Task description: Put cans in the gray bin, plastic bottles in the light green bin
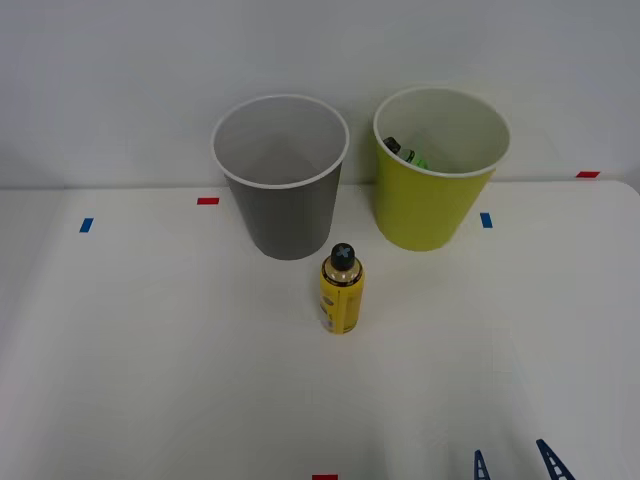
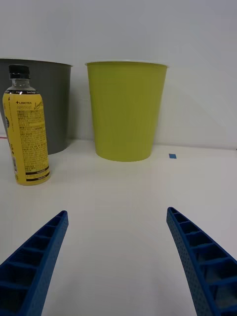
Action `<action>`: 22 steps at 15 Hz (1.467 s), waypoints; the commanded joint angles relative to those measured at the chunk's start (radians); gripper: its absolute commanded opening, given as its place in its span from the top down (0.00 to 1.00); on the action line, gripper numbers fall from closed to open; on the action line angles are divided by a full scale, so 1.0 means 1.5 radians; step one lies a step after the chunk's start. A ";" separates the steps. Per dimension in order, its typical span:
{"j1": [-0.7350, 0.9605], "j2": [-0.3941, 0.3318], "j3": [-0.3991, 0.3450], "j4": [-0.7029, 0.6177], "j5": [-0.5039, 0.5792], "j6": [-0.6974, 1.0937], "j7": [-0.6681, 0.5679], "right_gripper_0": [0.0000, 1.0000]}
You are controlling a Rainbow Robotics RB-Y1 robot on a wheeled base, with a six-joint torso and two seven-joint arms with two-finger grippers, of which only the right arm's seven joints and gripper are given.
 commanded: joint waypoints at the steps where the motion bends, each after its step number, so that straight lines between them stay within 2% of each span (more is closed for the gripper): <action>1: 0.000 0.000 0.000 0.000 0.000 0.000 0.000 0.32; 5: -0.007 -0.004 0.003 0.027 -0.003 0.007 -0.002 0.32; 8: -0.004 -0.026 0.049 0.023 -0.069 -0.042 0.016 0.32; 14: -0.072 -0.145 0.164 0.005 -0.160 0.004 0.066 0.32; 18: -0.141 -0.219 0.281 0.005 -0.325 0.018 0.251 0.32; 19: -0.155 -0.229 0.299 0.005 -0.343 0.019 0.281 0.32; 22: -0.213 -0.257 0.353 -0.003 -0.406 0.051 0.324 0.17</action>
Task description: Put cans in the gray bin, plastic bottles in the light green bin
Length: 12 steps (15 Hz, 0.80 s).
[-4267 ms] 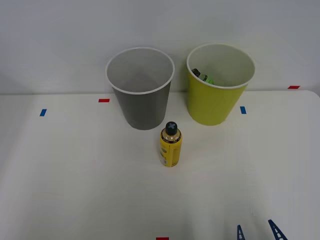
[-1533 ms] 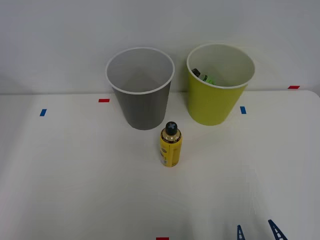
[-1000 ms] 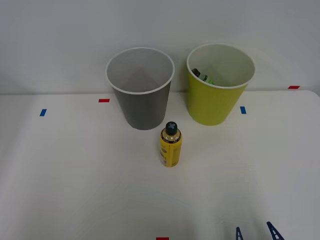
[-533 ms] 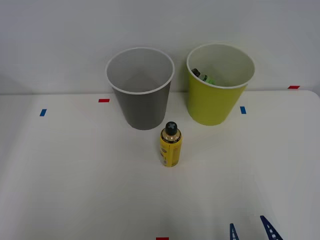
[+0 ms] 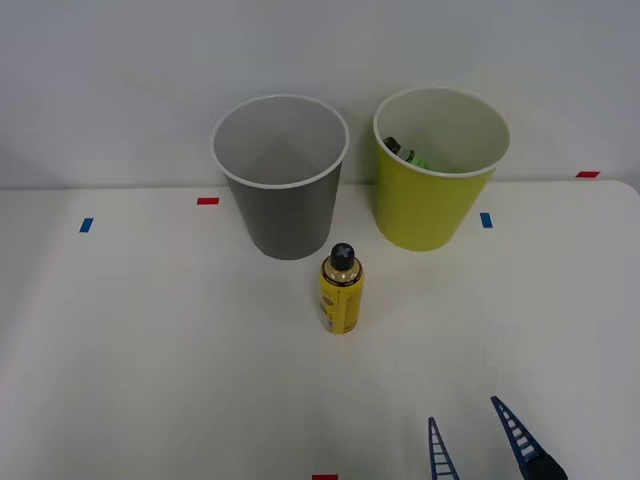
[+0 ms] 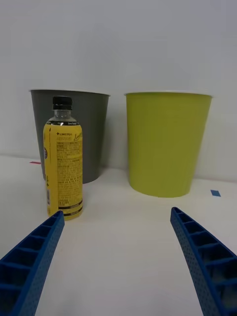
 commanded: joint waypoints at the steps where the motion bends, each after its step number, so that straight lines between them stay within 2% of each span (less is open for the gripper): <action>1: -0.051 -0.028 0.046 -0.012 -0.056 0.046 0.021 0.09; 2: -0.068 -0.034 0.054 -0.013 -0.073 0.050 0.021 0.00; 5: -0.114 -0.043 0.076 -0.013 -0.102 0.097 0.019 0.00; 12: -0.210 -0.025 0.113 -0.013 -0.158 0.170 0.023 0.00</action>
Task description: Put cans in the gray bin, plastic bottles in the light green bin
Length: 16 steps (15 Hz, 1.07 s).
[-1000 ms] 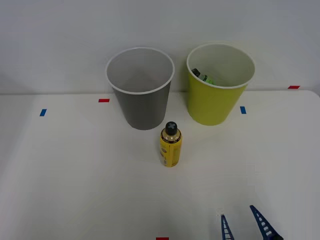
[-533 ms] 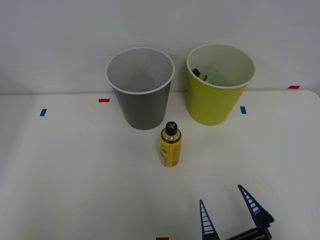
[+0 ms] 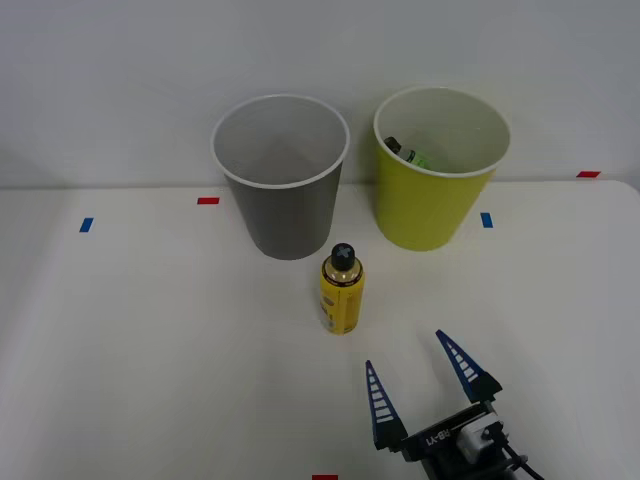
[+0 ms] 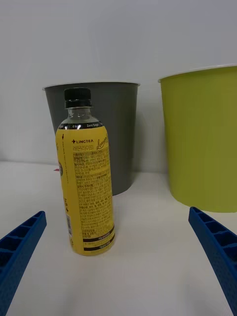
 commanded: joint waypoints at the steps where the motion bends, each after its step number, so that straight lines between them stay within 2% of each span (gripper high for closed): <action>1: -0.044 0.009 0.003 0.000 -0.007 0.049 0.002 0.00; 12: -0.150 0.119 -0.047 0.000 0.011 0.236 0.004 0.00; 16: -0.169 0.137 -0.061 0.001 0.026 0.274 0.008 0.00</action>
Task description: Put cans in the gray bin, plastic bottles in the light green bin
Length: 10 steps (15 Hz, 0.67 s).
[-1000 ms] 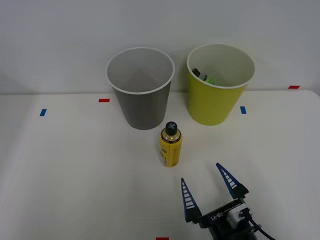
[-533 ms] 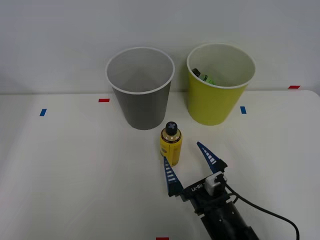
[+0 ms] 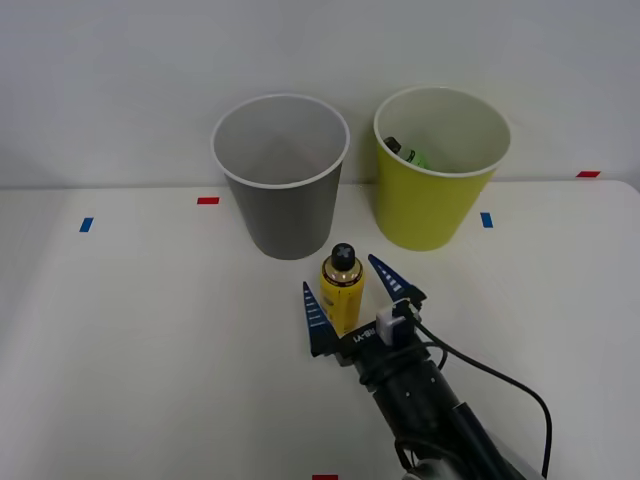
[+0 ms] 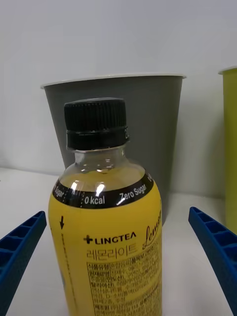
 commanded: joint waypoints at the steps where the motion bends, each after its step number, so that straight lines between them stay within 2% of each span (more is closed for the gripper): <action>1: -0.012 0.011 -0.009 0.000 0.010 0.031 0.003 0.00; 10: -0.020 0.020 -0.017 0.001 0.004 0.046 0.009 0.00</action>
